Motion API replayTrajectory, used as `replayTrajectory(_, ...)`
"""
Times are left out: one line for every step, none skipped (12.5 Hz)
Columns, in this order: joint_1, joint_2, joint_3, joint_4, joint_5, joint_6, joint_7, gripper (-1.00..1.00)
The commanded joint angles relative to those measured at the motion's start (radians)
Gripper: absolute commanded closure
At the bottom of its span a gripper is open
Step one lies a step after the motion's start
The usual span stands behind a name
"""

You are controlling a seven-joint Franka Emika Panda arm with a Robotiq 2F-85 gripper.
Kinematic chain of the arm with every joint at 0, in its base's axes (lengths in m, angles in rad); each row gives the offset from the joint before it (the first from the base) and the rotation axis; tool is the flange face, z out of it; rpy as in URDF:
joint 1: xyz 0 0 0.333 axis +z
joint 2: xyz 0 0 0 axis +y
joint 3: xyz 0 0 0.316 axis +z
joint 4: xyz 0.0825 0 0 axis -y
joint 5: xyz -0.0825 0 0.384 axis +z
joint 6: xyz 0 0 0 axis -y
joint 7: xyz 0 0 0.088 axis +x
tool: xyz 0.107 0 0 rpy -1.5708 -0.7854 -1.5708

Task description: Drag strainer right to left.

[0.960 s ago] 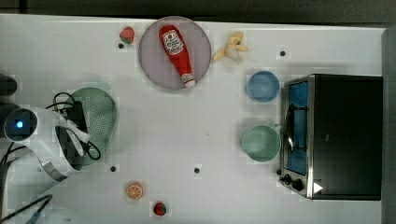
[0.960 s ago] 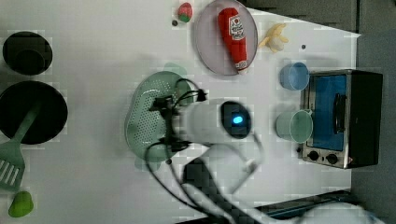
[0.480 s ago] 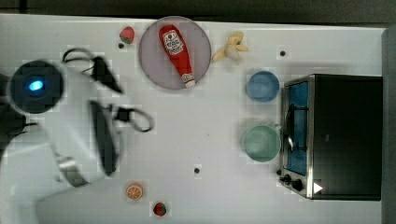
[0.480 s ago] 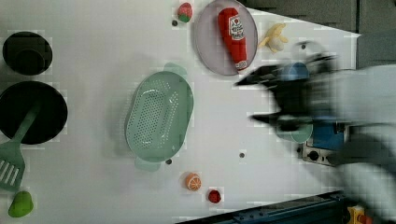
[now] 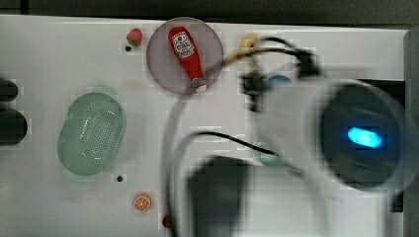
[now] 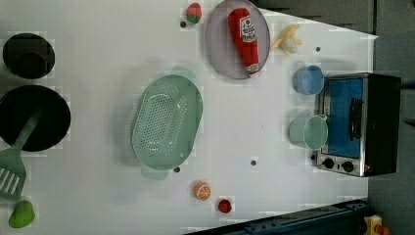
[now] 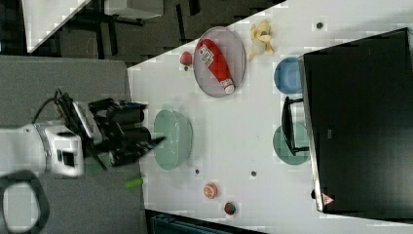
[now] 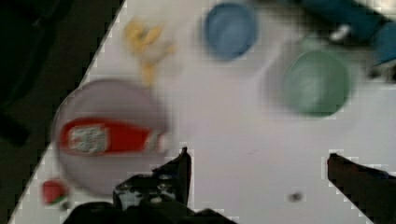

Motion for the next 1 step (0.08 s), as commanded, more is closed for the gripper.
replayTrajectory(0.034, -0.016, 0.026, -0.007, -0.023, -0.081, -0.123, -1.0)
